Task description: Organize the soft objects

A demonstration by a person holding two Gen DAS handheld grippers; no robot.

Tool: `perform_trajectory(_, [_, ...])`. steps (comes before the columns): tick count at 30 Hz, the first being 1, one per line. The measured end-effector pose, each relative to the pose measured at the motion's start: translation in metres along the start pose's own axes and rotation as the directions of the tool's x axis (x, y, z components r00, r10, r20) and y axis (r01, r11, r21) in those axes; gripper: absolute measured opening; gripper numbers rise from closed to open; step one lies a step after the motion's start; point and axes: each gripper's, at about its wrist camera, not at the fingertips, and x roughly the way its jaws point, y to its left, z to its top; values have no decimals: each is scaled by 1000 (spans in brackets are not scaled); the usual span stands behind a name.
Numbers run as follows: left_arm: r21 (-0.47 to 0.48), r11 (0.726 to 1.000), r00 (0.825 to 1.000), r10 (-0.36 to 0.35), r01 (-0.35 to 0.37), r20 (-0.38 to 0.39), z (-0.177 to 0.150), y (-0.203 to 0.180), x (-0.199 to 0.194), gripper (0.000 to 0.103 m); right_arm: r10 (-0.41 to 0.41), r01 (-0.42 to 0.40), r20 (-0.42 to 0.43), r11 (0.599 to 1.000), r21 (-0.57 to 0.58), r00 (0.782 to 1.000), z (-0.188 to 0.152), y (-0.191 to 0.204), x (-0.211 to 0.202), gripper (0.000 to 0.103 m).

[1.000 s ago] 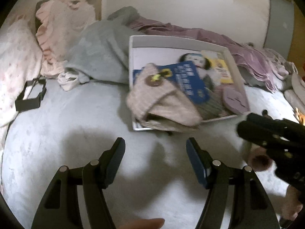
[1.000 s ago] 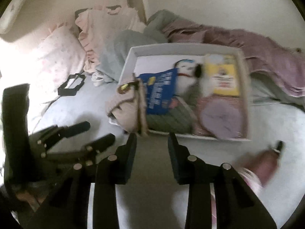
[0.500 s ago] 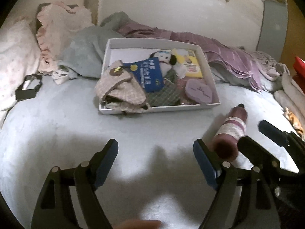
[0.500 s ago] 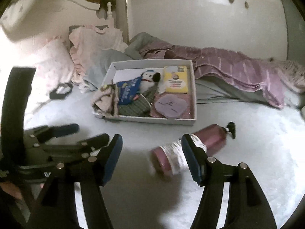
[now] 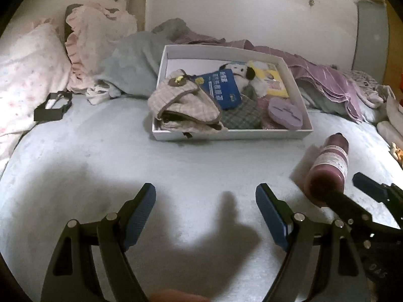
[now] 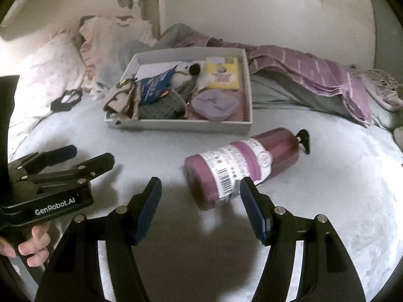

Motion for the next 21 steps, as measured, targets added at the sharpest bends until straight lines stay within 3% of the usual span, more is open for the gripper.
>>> perform_trajectory(7, [64, 998, 998, 6, -10, 70, -3, -12, -13, 82, -44, 51, 94, 996, -73, 995, -1, 17, -18, 66])
perform_trajectory(13, [63, 998, 997, 8, -13, 77, -2, -12, -15, 82, -61, 79, 138, 989, -126, 989, -4, 30, -27, 66])
perform_trajectory(18, [63, 998, 997, 7, -12, 71, -2, -12, -14, 82, -51, 64, 112, 991, -114, 992, -4, 29, -24, 66])
perform_trajectory(21, [57, 998, 998, 5, -9, 61, -2, -11, -12, 82, -30, 34, 51, 996, -84, 998, -5, 24, -13, 66])
